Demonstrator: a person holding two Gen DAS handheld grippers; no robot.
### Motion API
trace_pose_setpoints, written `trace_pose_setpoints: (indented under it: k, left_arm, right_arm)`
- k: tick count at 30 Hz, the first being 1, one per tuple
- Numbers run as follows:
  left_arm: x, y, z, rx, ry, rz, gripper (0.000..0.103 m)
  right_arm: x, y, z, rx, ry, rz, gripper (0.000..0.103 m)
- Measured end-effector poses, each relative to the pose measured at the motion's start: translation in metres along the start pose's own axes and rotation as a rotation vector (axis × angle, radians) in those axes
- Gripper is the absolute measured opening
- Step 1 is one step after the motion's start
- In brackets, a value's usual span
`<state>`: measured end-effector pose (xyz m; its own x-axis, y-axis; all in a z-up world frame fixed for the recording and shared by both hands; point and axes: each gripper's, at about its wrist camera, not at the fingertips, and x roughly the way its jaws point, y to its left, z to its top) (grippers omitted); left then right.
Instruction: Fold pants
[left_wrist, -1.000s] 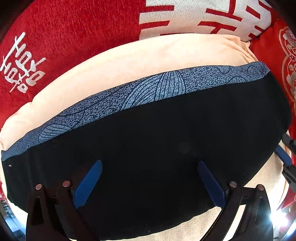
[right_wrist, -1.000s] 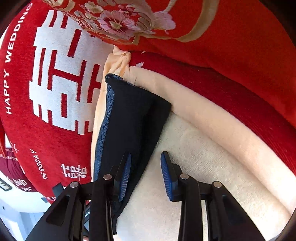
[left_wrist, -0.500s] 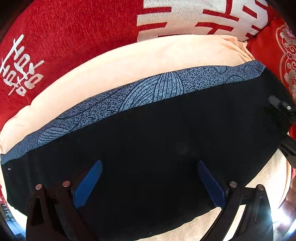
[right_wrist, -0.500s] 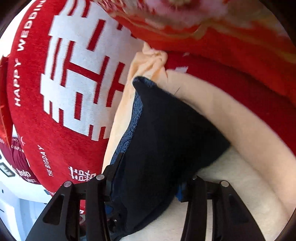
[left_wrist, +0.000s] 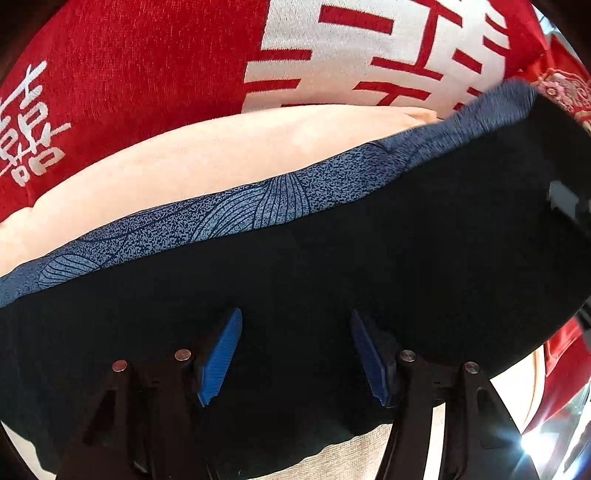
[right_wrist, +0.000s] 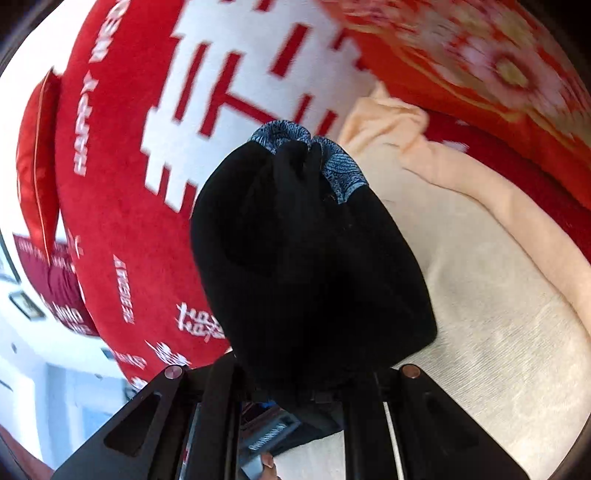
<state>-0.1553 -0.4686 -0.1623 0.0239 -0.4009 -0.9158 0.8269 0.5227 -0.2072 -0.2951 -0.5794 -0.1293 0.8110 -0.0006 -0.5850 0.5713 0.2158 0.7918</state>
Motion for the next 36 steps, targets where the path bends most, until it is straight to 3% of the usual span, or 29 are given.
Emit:
trace_pose_setpoints:
  k: [5, 8, 9, 10, 11, 16, 21, 23, 26, 28, 32, 36]
  left_arm:
    - [-0.005, 0.007, 0.001, 0.017, 0.006, -0.084, 0.065]
    - [-0.013, 0.019, 0.002, 0.042, 0.051, -0.137, 0.065]
    - [-0.020, 0.030, 0.001, 0.026, 0.065, -0.149, 0.067]
    - [-0.027, 0.042, -0.001, 0.009, 0.070, -0.146, 0.079]
    - [-0.032, 0.051, -0.001, -0.006, 0.065, -0.139, 0.083]
    - [-0.075, 0.138, -0.019, -0.051, 0.040, -0.068, 0.084]
    - [-0.105, 0.232, -0.040, -0.122, 0.036, 0.025, 0.084]
    - [-0.108, 0.267, -0.049, -0.151, 0.047, 0.067, 0.084]
    - [-0.110, 0.308, -0.063, -0.209, 0.060, 0.106, 0.084]
    - [-0.114, 0.326, -0.070, -0.225, 0.060, 0.121, 0.084]
    - [-0.118, 0.335, -0.072, -0.220, 0.059, 0.117, 0.084]
    - [-0.123, 0.315, -0.061, -0.193, 0.044, 0.032, 0.084]
  right_arm:
    - [0.002, 0.043, -0.012, -0.132, -0.002, -0.086, 0.013]
    - [0.007, 0.073, -0.026, -0.221, 0.000, -0.144, 0.013]
    - [0.010, 0.082, -0.031, -0.251, 0.003, -0.166, 0.013]
    - [0.014, 0.094, -0.037, -0.288, 0.008, -0.201, 0.013]
    - [0.020, 0.109, -0.046, -0.334, 0.017, -0.242, 0.013]
    - [0.065, 0.160, -0.094, -0.512, 0.075, -0.380, 0.017]
    - [0.143, 0.191, -0.169, -0.703, 0.192, -0.511, 0.021]
    - [0.183, 0.190, -0.206, -0.788, 0.253, -0.602, 0.025]
    - [0.232, 0.183, -0.256, -0.953, 0.306, -0.781, 0.033]
    - [0.246, 0.187, -0.284, -1.092, 0.303, -0.865, 0.052]
    - [0.226, 0.212, -0.314, -1.232, 0.315, -0.794, 0.057]
    - [0.183, 0.221, -0.296, -1.108, 0.354, -0.619, 0.057]
